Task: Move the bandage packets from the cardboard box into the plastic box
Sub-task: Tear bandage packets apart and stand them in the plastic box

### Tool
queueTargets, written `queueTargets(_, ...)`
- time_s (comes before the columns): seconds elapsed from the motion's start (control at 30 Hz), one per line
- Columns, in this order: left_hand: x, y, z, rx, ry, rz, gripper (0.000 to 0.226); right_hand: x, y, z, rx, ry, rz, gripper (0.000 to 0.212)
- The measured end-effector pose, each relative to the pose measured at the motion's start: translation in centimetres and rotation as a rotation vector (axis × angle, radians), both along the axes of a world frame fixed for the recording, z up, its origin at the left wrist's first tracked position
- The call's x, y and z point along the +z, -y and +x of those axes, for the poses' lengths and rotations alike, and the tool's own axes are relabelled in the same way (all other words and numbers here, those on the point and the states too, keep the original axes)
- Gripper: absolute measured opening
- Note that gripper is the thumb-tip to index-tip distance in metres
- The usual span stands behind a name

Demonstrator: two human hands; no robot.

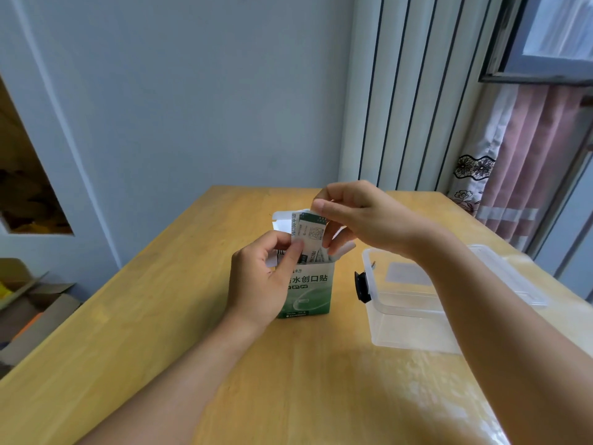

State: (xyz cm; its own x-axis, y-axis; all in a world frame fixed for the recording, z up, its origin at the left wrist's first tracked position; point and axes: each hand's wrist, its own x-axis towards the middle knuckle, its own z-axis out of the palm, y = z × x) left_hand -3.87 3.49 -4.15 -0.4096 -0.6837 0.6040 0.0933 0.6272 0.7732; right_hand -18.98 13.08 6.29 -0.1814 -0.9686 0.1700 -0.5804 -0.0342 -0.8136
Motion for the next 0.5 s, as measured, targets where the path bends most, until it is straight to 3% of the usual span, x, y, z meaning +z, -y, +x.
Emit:
queueTargets(0.07, 0.1, -0.2, 0.0, 0.031, 0.010, -0.016, 0.014, -0.1, 0.2, 0.2, 0.025, -0.075, 0.020, 0.034)
queueTargets(0.17, 1.1, -0.3, 0.2, 0.168, 0.004, -0.212, 0.017, 0.1, -0.1, 0.0, -0.024, -0.201, -0.128, 0.017)
queueTargets(0.27, 4.4, -0.8, 0.2, 0.163, -0.007, -0.294, 0.022, 1.6, -1.4, -1.7, -0.085, 0.079, -0.281, 0.015)
queueTargets(0.3, 5.9, -1.2, 0.0, 0.090, -0.002, -0.208, 0.027, 2.2, -1.9, -2.5, -0.086, 0.187, -0.299, 0.017)
queueTargets(0.37, 9.0, -1.8, -1.2, -0.151, 0.023, 0.179, 0.040, 2.9, -3.0, -3.9, -0.068, 0.304, -0.290, 0.016)
queueTargets(0.43, 11.4, -2.4, -2.4, -0.484, 0.143, 0.619, 0.057, 3.0, -3.9, -4.8, -0.049, 0.307, -0.248, 0.012)
queueTargets(0.5, 12.4, -3.5, -3.6, -0.742, 0.259, 0.857, 0.064, 3.0, -4.6, -5.7, -0.083, 0.238, -0.201, 0.013)
